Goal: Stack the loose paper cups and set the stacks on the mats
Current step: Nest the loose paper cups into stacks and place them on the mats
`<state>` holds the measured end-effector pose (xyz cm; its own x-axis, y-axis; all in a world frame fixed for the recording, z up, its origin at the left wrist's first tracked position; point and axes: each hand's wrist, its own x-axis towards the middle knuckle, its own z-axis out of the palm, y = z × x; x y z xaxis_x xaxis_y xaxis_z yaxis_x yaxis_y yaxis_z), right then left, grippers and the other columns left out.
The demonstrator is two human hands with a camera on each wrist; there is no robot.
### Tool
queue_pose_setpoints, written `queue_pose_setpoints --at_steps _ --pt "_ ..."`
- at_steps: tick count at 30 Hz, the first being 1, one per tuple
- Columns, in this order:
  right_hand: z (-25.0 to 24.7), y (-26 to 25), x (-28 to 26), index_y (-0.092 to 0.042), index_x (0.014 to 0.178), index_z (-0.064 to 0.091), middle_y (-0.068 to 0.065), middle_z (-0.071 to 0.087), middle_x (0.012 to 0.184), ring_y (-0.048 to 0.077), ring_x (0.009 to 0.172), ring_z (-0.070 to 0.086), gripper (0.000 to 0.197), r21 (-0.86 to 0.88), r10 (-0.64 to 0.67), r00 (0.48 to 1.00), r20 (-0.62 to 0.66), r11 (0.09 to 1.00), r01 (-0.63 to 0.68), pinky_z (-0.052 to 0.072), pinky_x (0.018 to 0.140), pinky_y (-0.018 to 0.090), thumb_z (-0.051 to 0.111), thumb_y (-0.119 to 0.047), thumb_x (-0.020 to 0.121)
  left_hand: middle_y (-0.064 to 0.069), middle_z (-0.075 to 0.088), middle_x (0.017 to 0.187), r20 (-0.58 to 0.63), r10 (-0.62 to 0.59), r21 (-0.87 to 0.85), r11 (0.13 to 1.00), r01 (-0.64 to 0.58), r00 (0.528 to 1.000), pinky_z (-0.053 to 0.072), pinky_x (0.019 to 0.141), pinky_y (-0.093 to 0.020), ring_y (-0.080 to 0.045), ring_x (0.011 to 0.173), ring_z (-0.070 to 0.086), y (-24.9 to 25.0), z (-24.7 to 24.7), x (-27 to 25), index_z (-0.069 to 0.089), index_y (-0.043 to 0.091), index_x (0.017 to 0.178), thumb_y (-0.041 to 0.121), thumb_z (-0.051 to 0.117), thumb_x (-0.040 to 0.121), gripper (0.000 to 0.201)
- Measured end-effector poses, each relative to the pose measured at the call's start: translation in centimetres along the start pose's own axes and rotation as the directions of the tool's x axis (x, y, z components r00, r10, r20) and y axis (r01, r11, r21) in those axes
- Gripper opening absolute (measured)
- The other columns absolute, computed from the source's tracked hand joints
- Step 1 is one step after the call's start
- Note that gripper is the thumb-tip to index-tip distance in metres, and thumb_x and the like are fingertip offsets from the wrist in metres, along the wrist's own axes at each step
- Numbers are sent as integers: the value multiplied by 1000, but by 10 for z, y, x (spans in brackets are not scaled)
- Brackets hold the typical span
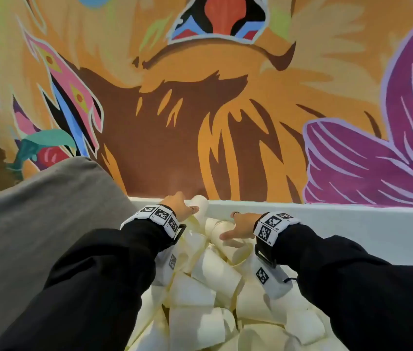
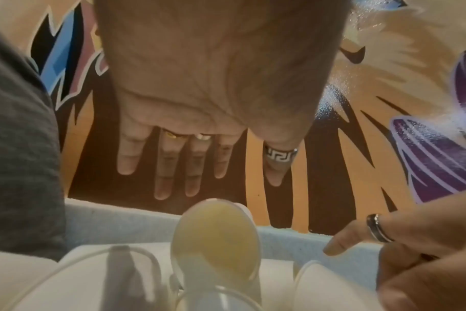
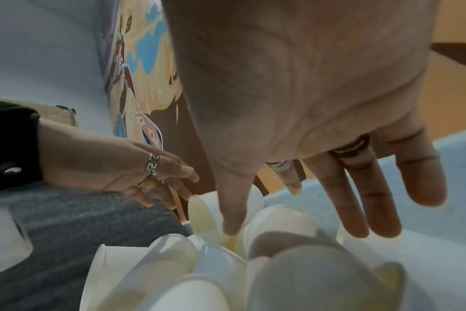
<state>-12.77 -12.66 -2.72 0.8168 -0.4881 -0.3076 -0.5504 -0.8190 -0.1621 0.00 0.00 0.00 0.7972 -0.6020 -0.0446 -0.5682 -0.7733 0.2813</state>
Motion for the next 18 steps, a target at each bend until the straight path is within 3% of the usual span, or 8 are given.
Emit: queue_pose_setpoints --at_steps 4,8,18 --pt "12 6 6 -14 150 10 10 53 133 28 116 54 94 39 55 998 10 998 -55 43 89 35 51 -64 83 -16 51 131 34 -43 -24 999 44 998 42 87 -34 -31 117 53 4 10 12 34 7 134 48 55 89 64" --pt "21 6 16 -14 150 -9 15 50 137 32 122 51 103 125 63 997 43 990 -67 42 99 39 57 -57 84 -16 54 127 17 -37 -50 998 38 999 43 86 -34 -33 114 54 8 21 22 33 6 132 46 61 85 67" --pt "18 11 27 -13 147 0 16 52 130 33 117 53 93 304 24 999 23 952 -30 44 96 38 61 -45 85 -16 52 131 67 -39 -94 995 45 997 43 91 -37 -33 117 53 1 36 31 25 8 138 37 69 82 77"
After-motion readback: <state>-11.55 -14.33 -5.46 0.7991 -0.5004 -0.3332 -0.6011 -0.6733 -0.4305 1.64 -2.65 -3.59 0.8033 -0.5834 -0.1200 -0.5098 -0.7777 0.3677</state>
